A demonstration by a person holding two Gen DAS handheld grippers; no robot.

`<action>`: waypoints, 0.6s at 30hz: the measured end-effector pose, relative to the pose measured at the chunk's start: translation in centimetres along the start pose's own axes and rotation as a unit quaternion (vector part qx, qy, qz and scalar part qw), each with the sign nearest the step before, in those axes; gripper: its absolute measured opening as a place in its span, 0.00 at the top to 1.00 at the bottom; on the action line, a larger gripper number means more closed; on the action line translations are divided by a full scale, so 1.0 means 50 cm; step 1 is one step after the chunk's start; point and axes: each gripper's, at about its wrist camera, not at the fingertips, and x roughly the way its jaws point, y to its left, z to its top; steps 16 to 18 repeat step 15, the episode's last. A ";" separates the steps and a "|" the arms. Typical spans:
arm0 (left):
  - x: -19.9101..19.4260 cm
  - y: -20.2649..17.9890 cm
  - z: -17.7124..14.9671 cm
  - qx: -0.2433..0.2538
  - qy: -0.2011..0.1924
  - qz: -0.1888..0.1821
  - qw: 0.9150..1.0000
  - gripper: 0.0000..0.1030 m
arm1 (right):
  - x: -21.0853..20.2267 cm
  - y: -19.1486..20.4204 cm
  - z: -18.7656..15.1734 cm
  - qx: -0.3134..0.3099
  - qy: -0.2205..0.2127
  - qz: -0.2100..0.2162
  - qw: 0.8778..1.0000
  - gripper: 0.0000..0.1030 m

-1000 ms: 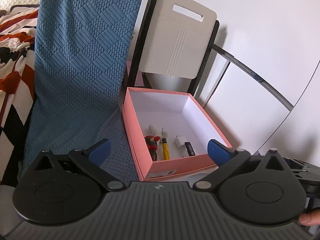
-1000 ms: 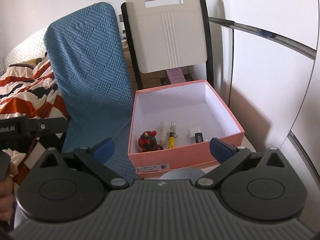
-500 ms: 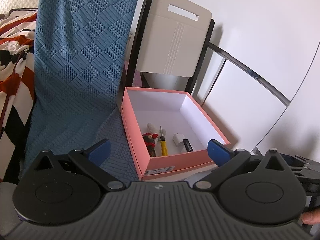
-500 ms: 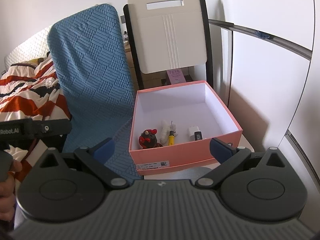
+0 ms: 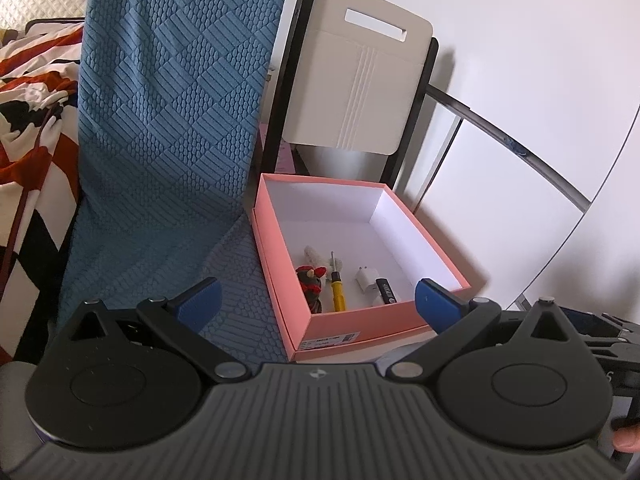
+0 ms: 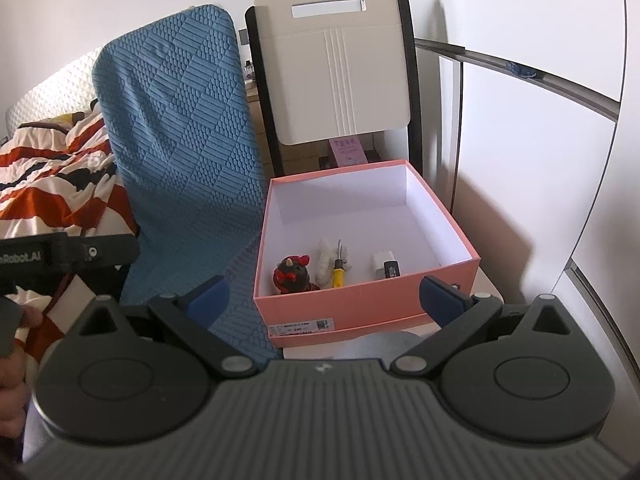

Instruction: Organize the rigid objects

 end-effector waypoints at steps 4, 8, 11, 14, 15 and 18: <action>0.002 0.002 -0.001 0.001 0.001 0.000 1.000 0.00 | 0.002 -0.003 0.002 0.000 0.001 0.003 1.000 0.00; -0.002 0.000 -0.002 0.003 -0.001 0.000 1.000 0.00 | 0.002 -0.002 0.002 -0.002 0.000 0.001 1.000 0.00; -0.003 0.000 -0.003 0.004 0.000 0.001 1.000 0.00 | 0.001 0.002 -0.002 -0.009 -0.002 -0.001 1.000 0.00; -0.003 0.001 -0.004 0.003 0.000 0.005 1.000 0.00 | 0.001 0.002 -0.004 -0.010 -0.001 -0.002 1.000 0.00; -0.003 0.001 -0.004 0.004 0.001 0.003 1.000 0.00 | 0.001 0.001 -0.005 -0.010 -0.001 -0.001 1.000 0.00; -0.003 0.001 -0.004 0.004 0.001 0.003 1.000 0.00 | 0.001 0.001 -0.005 -0.010 -0.001 -0.001 1.000 0.00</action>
